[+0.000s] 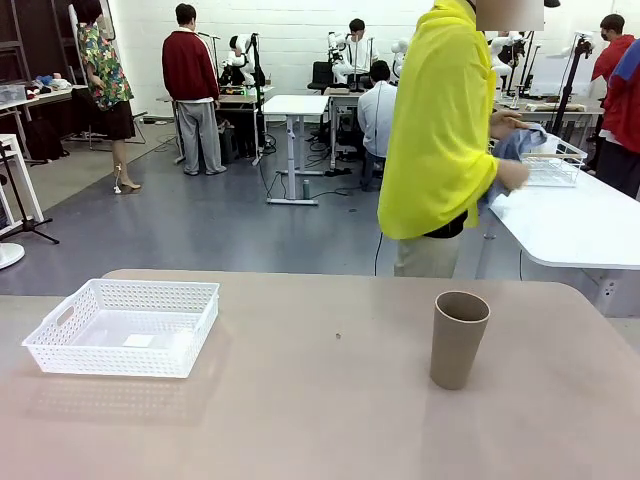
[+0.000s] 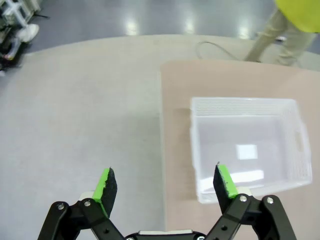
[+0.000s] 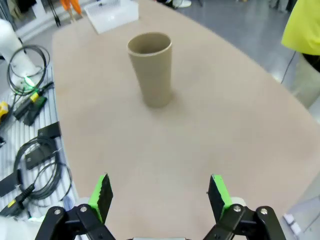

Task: Clean and organize the cups into the basket.
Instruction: Pick up the Organizing basket and move it to the center of the table, then pick up the Reusable plastic cup from the right side of the table and place it inside the Organizing basket.

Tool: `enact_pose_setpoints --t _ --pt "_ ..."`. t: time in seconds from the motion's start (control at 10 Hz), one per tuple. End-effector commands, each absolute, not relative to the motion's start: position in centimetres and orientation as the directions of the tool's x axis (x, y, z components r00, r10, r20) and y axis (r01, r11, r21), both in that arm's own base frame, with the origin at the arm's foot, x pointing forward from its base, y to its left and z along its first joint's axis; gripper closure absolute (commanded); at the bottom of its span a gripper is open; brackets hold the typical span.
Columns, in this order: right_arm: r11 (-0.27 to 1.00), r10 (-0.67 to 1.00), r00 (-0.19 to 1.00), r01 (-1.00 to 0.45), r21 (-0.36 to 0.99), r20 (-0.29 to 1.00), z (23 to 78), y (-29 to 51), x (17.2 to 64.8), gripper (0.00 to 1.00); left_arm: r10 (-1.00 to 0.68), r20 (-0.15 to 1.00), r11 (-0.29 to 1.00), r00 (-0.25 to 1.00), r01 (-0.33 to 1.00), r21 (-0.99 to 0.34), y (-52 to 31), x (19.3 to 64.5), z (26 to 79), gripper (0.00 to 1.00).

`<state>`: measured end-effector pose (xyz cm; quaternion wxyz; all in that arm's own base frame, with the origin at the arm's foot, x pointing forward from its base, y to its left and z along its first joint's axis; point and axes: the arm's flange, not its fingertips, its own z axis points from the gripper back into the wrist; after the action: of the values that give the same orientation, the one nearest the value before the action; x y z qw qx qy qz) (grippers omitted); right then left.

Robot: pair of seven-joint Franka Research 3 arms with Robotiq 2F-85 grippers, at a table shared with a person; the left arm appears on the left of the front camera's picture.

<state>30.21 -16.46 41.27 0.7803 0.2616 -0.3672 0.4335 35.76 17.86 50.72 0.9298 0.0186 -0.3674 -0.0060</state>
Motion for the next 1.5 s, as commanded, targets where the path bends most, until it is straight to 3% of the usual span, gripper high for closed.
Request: enact_pose_setpoints --t 0.0,0.1,0.2,0.6,0.7,0.9,1.4 --pt "0.480 0.429 0.378 -0.865 0.147 0.820 36.6 -10.9 27.6 0.00 -0.002 0.636 0.992 0.771 -0.079 0.098 17.0 37.8 48.6 0.00" --pt "0.466 0.378 0.509 -0.826 0.316 0.773 37.0 -11.7 27.0 0.00 0.009 0.605 1.000 0.796 -0.021 0.013 17.1 37.1 49.2 0.00" --pt "0.486 0.459 0.365 -0.866 0.115 0.810 40.5 -15.8 31.0 0.00 -0.033 0.675 0.996 0.737 -0.028 0.080 17.2 37.1 49.6 0.00" --pt "0.480 0.443 0.393 -0.863 0.156 0.806 40.4 -15.8 31.0 0.00 -0.033 0.675 0.996 0.737 -0.028 0.080 17.2 37.1 49.6 0.00" --pt "0.397 0.452 0.317 -0.908 0.130 0.834 39.8 -14.9 31.7 0.00 -0.021 0.667 0.996 0.744 -0.043 0.080 17.0 37.3 49.6 0.00" --pt "0.363 0.491 0.270 -0.928 0.087 0.828 38.8 -13.2 33.2 0.00 -0.073 0.646 0.989 0.760 -0.029 0.147 15.7 38.5 49.2 0.00" --pt "0.332 0.525 0.260 -0.939 0.086 0.810 36.6 -10.3 35.7 0.00 -0.133 0.491 0.978 0.861 0.032 0.208 11.5 41.4 48.5 0.00"
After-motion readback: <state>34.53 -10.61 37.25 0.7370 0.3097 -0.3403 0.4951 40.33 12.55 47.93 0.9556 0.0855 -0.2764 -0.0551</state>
